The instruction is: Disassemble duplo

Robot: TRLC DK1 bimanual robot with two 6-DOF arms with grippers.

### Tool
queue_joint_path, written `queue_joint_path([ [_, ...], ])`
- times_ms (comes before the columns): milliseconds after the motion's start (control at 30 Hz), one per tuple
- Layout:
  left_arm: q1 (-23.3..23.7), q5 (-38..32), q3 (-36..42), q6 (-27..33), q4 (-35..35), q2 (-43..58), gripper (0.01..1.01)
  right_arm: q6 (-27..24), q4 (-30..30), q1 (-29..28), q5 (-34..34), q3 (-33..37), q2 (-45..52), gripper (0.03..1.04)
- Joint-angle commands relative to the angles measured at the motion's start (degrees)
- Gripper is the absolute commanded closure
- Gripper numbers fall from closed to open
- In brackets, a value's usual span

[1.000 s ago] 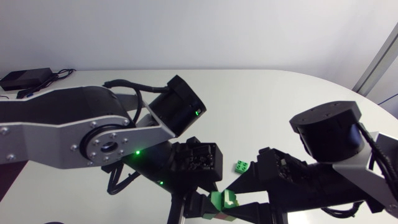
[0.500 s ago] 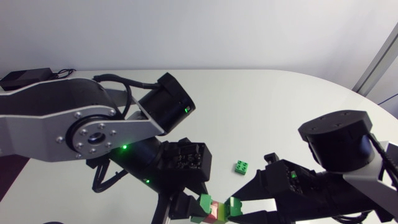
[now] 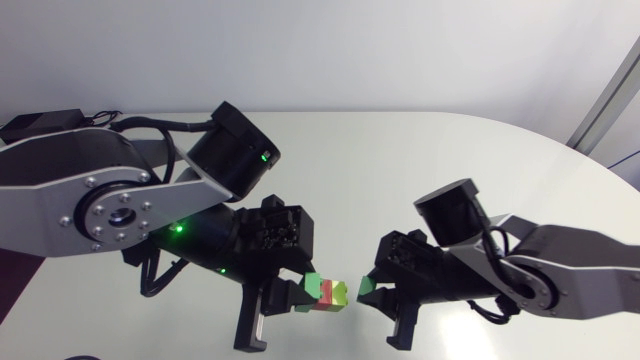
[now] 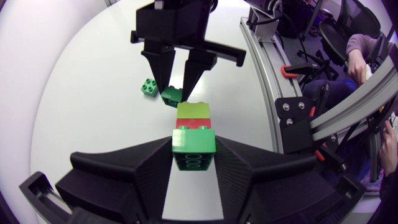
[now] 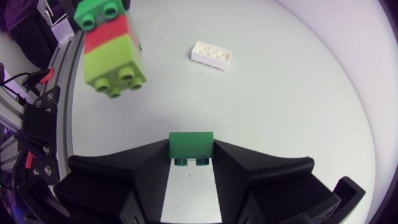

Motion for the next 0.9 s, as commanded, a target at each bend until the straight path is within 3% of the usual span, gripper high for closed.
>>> queue_joint_path([
  [0,0.60,-0.36,-1.52,-0.56,0.76,-1.84,0.743,1.15,1.56,0.74,0.62,1.78,5.77,0.79],
  [200,0.43,-0.36,-2.48,-0.64,1.38,-2.45,0.743,1.77,3.50,0.83,1.15,3.81,11.65,0.75],
  [267,0.43,-0.36,-2.57,-0.64,1.55,-2.54,0.743,2.38,2.97,0.04,0.79,3.81,9.81,0.42],
  [300,0.34,-0.36,-2.48,-0.64,1.90,-2.54,0.743,2.65,2.09,-0.23,0.53,3.81,7.52,0.19],
  [333,0.34,-0.36,-2.48,-0.64,2.08,-2.54,0.743,2.74,1.12,-0.93,-0.70,3.72,5.24,0.06],
  [600,0.08,-0.28,-1.52,-0.91,2.43,-1.92,0.743,1.86,-9.86,-3.39,-9.84,3.28,-13.22,0.06],
  [867,0.87,4.03,3.40,-1.17,-3.19,-0.17,0.743,2.47,-12.15,7.16,-5.71,1.52,-18.49,0.06],
])
